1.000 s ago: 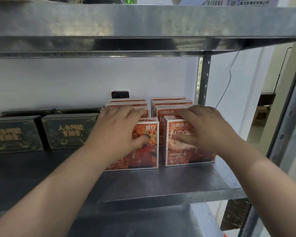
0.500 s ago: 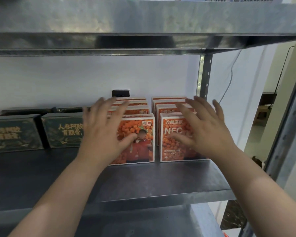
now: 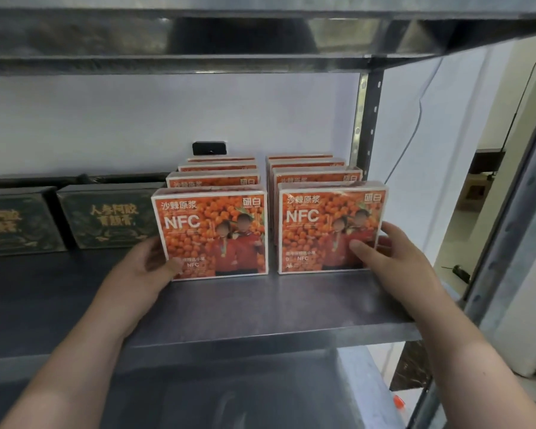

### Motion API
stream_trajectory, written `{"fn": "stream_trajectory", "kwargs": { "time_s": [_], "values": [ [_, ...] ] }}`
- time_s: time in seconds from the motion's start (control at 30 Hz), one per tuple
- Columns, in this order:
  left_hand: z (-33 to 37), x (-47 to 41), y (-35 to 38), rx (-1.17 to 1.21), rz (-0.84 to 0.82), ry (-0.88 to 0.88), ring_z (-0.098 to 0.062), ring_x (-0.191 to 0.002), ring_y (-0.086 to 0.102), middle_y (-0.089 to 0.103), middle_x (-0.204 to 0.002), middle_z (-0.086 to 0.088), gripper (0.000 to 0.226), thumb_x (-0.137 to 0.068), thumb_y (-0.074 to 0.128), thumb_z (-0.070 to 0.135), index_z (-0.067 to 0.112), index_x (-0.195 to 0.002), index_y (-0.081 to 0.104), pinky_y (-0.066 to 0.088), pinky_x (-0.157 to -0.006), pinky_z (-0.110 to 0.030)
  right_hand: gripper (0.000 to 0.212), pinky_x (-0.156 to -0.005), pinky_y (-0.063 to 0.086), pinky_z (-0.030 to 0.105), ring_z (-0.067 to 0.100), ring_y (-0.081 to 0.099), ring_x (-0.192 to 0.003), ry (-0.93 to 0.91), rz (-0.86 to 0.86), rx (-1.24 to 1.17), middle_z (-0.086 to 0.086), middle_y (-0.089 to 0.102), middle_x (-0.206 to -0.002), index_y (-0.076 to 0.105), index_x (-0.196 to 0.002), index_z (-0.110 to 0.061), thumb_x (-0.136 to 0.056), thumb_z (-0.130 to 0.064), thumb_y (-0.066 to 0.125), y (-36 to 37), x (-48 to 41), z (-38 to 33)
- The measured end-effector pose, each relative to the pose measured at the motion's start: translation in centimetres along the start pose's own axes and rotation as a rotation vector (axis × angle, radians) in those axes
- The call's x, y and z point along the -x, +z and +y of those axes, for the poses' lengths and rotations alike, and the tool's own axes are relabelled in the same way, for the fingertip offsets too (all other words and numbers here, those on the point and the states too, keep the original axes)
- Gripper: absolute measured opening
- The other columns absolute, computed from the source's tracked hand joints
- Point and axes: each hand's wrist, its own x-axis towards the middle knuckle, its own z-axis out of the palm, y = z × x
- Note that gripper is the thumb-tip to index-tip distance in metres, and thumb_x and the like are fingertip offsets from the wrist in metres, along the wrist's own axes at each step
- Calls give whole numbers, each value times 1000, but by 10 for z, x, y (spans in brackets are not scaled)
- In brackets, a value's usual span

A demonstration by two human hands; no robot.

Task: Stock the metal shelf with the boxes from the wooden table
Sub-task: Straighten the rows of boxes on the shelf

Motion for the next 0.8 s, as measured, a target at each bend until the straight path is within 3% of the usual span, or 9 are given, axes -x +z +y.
{"fn": "stream_trajectory", "kwargs": {
  "time_s": [0.07,0.13,0.37,0.8],
  "values": [
    [-1,0,4,-82,-3,38,-3,-108,65,72,-110,22,33,-89,72,27,44,-116,63,47,-102,-41,37,-85,39,30,14,61,-104,0,-34,64,-11,65,-112,52,-125,-34,-92,-37,69,2,2,-2],
    [0,0,7,-149,30,51,-4,-105,66,72,-107,22,30,-92,68,23,45,-112,62,49,-97,-40,31,-85,41,33,19,61,-108,-9,-49,120,-9,66,-113,51,-121,-33,-94,-35,67,5,3,-2],
    [-4,-2,4,-241,73,35,-10,-107,65,70,-115,16,32,-93,65,29,38,-122,58,50,-100,-48,31,-81,38,32,25,60,-112,-52,-31,177,-1,66,-125,50,-126,-25,-98,-31,62,5,3,-5],
    [7,4,8,-289,145,4,-15,-106,65,70,-114,8,21,-96,60,25,32,-116,63,48,-92,-38,34,-78,36,32,31,59,-114,-103,-14,215,4,66,-126,52,-128,-20,-97,-30,62,5,-1,4]
  ]
}}
